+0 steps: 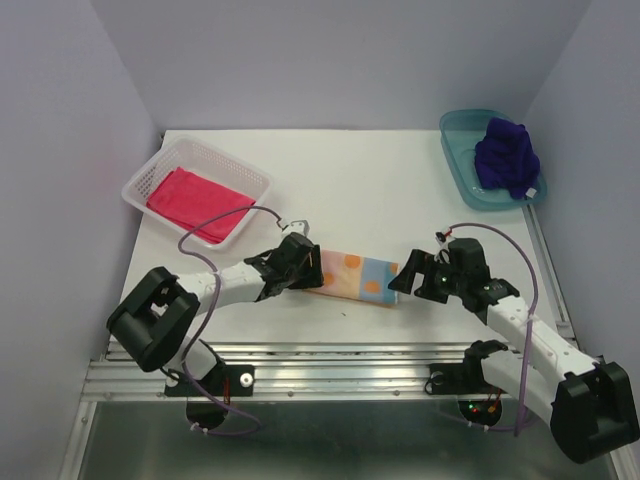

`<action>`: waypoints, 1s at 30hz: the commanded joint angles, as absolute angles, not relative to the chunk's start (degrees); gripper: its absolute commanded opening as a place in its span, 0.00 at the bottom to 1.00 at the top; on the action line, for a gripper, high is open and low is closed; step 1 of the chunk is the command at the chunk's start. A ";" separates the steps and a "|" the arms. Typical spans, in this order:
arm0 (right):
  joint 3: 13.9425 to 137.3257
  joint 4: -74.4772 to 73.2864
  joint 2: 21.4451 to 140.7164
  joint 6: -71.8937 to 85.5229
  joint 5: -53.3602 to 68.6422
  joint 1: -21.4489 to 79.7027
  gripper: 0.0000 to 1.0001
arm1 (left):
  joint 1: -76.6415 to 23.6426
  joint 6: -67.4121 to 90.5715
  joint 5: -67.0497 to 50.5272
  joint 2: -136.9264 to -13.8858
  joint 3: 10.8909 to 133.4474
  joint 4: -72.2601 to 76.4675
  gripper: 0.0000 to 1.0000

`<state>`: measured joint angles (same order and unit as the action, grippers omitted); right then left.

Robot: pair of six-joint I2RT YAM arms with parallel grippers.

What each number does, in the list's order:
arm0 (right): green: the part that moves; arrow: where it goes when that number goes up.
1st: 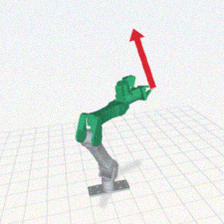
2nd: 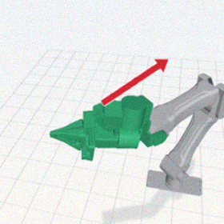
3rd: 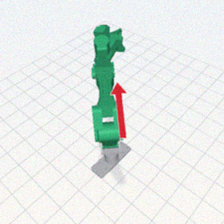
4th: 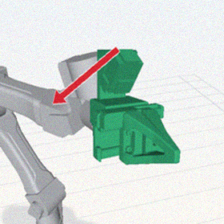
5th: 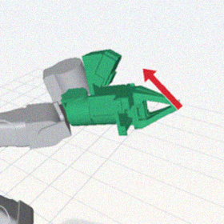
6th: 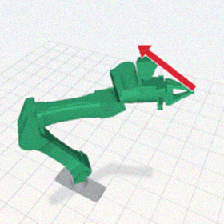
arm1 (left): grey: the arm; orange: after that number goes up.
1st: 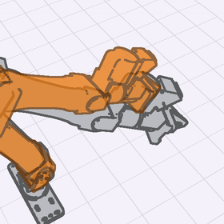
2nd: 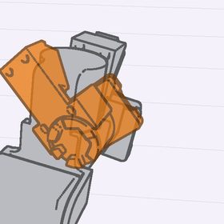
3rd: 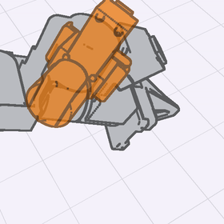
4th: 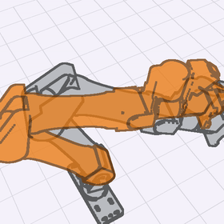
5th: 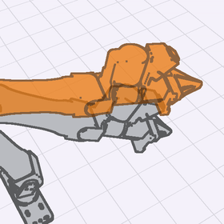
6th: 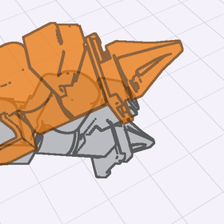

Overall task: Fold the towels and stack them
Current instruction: Neatly place the folded towel into the bin

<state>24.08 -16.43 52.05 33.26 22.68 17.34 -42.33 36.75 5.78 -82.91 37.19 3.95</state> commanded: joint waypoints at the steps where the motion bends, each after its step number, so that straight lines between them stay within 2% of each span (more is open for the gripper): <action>1: 27.69 -16.88 52.12 31.73 21.97 17.84 1.00 | -44.82 35.94 10.71 -85.67 40.07 0.18 0.70; 4: 27.25 -16.79 52.21 31.47 22.06 17.84 1.00 | -45.61 37.96 15.54 -90.06 43.15 -5.87 0.66; 9: 26.81 -15.74 52.12 31.20 23.02 17.84 1.00 | -46.05 39.37 16.43 -94.30 44.56 -8.69 0.62; 12: 26.28 -15.29 51.94 30.85 23.29 17.84 1.00 | -46.05 39.73 16.61 -96.15 45.87 -8.97 0.52; 15: 26.28 -15.38 51.68 30.59 23.29 17.84 1.00 | -46.05 39.11 16.70 -97.38 47.19 -9.05 0.26; 16: 26.28 -15.21 51.51 30.59 23.55 17.84 1.00 | -46.05 38.68 17.22 -97.73 47.55 -9.49 0.07; 17: 26.28 -15.21 51.50 30.59 23.64 17.84 1.00 | -46.05 38.41 17.75 -97.82 47.98 -9.49 0.00; 22: 26.10 -14.68 50.63 30.15 23.91 17.84 1.00 | -46.23 36.66 28.11 -97.03 53.34 -15.55 0.00; 30: 26.45 -14.06 49.22 29.62 20.57 17.93 1.00 | -50.36 20.67 50.25 -95.71 59.76 -16.09 0.00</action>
<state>24.08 -16.23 50.65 31.03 22.52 17.34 -49.10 30.09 35.35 -95.96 56.38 -14.44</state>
